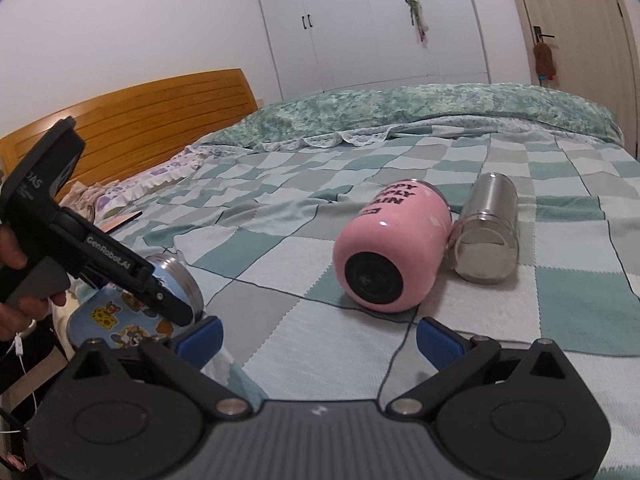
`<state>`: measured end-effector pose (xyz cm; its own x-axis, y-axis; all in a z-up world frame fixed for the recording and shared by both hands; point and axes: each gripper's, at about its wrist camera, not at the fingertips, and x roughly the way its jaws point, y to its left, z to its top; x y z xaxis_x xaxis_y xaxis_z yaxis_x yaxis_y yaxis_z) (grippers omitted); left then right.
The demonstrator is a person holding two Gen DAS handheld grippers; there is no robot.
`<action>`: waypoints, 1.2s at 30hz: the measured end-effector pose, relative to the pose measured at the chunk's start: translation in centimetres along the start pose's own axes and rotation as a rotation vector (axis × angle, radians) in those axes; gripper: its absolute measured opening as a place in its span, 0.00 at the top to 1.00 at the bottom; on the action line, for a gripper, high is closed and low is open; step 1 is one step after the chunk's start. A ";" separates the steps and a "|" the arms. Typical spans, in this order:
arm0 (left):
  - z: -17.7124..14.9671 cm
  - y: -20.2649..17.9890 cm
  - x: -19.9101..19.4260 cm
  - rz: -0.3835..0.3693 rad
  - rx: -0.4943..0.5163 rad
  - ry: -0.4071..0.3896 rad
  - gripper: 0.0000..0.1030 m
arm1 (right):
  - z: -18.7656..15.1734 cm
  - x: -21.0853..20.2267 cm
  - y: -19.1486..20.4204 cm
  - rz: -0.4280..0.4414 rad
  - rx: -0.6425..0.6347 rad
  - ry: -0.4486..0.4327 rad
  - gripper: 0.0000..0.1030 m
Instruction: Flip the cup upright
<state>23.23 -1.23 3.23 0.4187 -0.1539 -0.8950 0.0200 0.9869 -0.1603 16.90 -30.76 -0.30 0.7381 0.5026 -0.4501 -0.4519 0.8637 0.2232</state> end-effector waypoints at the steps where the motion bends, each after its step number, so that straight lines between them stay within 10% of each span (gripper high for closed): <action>1: -0.2 0.0 -0.2 -0.003 0.004 -0.012 0.15 | -0.2 -0.1 0.0 -0.003 0.005 -0.001 0.00; 16: -7.6 0.8 -7.2 -0.086 0.111 -0.417 0.16 | -2.8 -2.9 1.2 -0.058 0.042 -0.072 0.00; 25: -6.3 1.2 -8.6 0.014 0.154 -0.651 0.17 | -2.6 -4.3 2.5 -0.092 0.033 -0.127 0.00; 36: -3.0 3.8 -2.3 0.128 0.115 -0.667 0.18 | -2.5 -5.0 4.0 -0.123 -0.007 -0.138 0.00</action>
<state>19.58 2.74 3.42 0.8927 -0.0087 -0.4506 0.0136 0.9999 0.0076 10.16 -29.87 0.70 0.8496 0.3943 -0.3502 -0.3574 0.9188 0.1674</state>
